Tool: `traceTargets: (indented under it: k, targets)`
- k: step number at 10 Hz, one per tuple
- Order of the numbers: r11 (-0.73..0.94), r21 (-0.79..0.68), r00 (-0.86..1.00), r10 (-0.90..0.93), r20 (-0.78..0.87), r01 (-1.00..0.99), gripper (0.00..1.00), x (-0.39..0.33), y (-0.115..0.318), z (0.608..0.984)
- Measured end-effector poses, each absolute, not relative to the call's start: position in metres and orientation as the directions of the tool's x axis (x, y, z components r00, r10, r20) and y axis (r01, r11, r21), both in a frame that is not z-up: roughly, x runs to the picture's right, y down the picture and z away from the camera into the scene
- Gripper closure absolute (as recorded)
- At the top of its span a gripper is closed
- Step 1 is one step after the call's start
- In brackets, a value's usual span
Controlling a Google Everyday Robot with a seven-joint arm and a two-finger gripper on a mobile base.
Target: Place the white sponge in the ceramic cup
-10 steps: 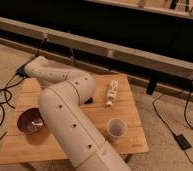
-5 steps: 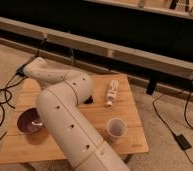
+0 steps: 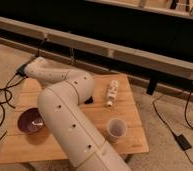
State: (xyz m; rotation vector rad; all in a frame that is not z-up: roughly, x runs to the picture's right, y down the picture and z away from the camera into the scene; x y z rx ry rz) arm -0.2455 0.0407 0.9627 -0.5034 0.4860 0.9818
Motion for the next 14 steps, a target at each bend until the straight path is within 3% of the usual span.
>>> traceTargets:
  k: [2,4,10,14]
  targets:
    - [0.429,-0.160,0.434,0.679,-0.592,-0.889,0.87,-0.233,0.033,0.953]
    - [0.413,-0.150,0.417,0.694,-0.587,-0.898,1.00,-0.224,0.029,0.947]
    - [0.380,-0.113,0.377,0.748,-0.546,-0.918,1.00,-0.206,0.010,0.926]
    - [0.305,-0.094,0.311,0.819,-0.482,-0.948,1.00,-0.185,-0.012,0.885]
